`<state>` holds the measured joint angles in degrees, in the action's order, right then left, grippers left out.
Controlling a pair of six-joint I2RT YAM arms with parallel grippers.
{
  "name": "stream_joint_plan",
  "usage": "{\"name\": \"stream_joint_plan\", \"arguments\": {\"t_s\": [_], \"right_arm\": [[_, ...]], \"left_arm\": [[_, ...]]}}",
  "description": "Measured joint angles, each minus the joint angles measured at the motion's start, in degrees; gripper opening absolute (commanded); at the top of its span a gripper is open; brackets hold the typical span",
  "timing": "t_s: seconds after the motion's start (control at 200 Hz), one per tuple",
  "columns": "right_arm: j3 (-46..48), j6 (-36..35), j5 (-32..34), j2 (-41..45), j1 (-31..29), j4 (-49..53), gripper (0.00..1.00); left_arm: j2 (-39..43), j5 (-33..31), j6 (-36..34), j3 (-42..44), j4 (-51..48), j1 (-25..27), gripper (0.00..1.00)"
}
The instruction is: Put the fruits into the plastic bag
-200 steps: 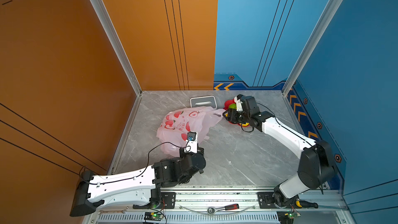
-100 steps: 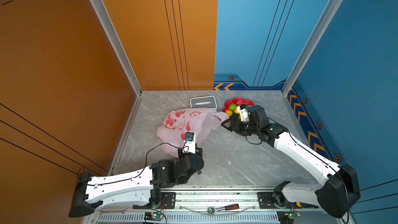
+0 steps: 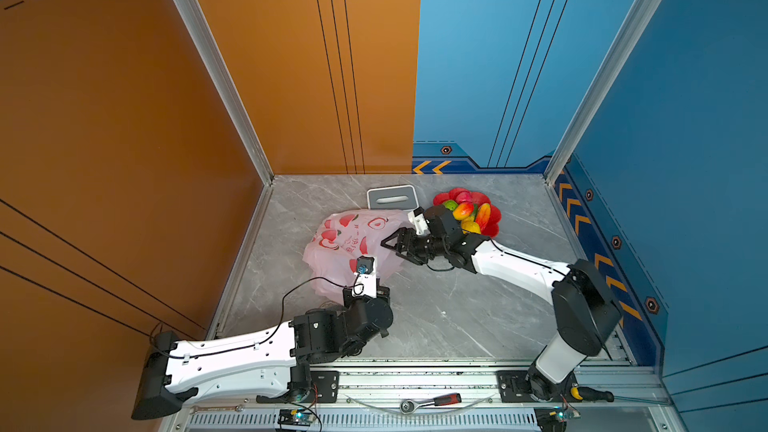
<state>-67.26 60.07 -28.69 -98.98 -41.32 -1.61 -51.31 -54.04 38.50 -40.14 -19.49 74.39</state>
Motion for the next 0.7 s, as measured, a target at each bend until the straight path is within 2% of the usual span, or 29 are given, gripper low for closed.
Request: {"name": "stream_joint_plan", "arguments": {"t_s": [0.075, 0.13, 0.245, 0.26, 0.29, 0.305, 0.526, 0.586, 0.651, 0.701], "right_arm": [[-1.20, 1.40, -0.04, -2.93, -0.35, -2.03, 0.64], [-2.23, 2.82, 0.00, -4.68, -0.37, -3.91, 0.55], [-4.22, 5.64, -0.04, -7.28, -0.35, -8.98, 0.23], [-4.44, 6.47, 0.09, -7.48, -0.33, -9.66, 0.16], [-4.85, 7.32, 0.02, -7.80, -0.24, -11.10, 0.11], [-5.07, 7.26, -0.07, -7.91, -0.24, -11.72, 0.01], [-6.93, 9.46, 0.04, -8.07, 0.20, -16.26, 0.00], [-6.95, 9.46, 0.20, -8.07, 0.42, -16.48, 0.00], [-6.95, 9.46, 0.24, -8.07, 0.46, -16.46, 0.00], [-6.95, 9.44, 0.26, -8.02, 0.50, -16.48, 0.00]], "left_arm": [[0.61, 0.00, 0.20, 0.33, 0.04, 0.17, 0.00], [1.07, 0.02, 0.44, 0.79, 0.02, 0.39, 0.00], [1.95, 0.02, 1.53, 2.25, 0.00, 0.70, 0.00], [2.03, 0.02, 1.60, 2.43, 0.00, 0.74, 0.00], [2.19, 0.02, 1.90, 2.75, -0.02, 0.79, 0.00], [2.25, 0.00, 2.10, 2.91, -0.04, 0.81, 0.00], [2.62, 0.00, 3.63, 3.48, -0.59, 1.07, 0.00], [2.62, 0.00, 3.93, 3.48, -0.87, 1.07, 0.03], [2.62, 0.00, 4.28, 3.48, -1.11, 1.07, 0.10], [2.62, -0.02, 4.59, 3.48, -1.40, 1.07, 0.22]]}}
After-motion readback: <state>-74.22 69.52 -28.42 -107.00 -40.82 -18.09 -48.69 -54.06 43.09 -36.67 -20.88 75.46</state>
